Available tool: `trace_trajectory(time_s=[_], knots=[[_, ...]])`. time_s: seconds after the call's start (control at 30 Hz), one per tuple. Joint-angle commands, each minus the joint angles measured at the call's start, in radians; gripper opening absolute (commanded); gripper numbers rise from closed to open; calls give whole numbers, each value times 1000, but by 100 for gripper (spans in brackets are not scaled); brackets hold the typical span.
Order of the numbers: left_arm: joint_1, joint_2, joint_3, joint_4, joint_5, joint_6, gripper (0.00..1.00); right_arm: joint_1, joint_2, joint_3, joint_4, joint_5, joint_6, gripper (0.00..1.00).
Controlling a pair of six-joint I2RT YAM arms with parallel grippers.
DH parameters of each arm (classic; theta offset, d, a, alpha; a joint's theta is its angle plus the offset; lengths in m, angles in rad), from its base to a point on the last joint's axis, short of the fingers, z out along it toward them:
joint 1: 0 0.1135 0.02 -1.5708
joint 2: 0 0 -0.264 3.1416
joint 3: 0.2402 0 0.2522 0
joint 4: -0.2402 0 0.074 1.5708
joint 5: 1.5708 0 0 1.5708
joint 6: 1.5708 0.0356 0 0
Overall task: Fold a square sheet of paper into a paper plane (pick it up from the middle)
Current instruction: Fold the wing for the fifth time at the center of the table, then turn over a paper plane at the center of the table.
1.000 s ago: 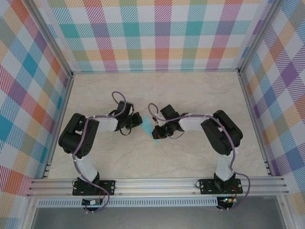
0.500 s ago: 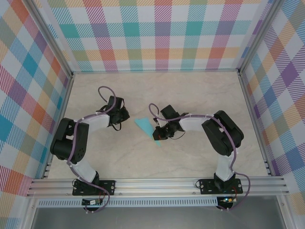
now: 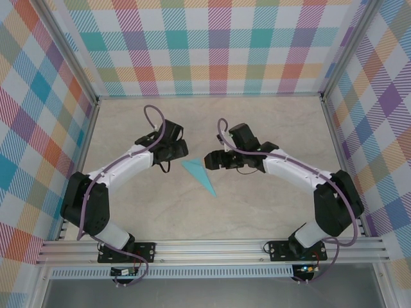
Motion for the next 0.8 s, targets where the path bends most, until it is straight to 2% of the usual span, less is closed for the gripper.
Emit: trace_trajectory(time_s=[0.0,0.1,0.23,0.43,0.53,0.77], knots=[[-70,13,69,-132,-66,-37,80,-37,-28,-49,-38,147,-24,84],[-130,51,113,-190,-92,-103,88,-91,-42,-97,-5,201,-3,93],[-192,152,200,-295,-89,-233,90,-165,-43,-156,41,217,40,100],[-265,293,296,-328,-39,-346,91,-208,-50,-194,59,217,66,100],[-278,364,350,-376,-42,-377,88,-215,-47,-198,59,218,70,100],[-284,422,378,-406,-42,-377,71,-221,-30,-193,64,178,71,100]])
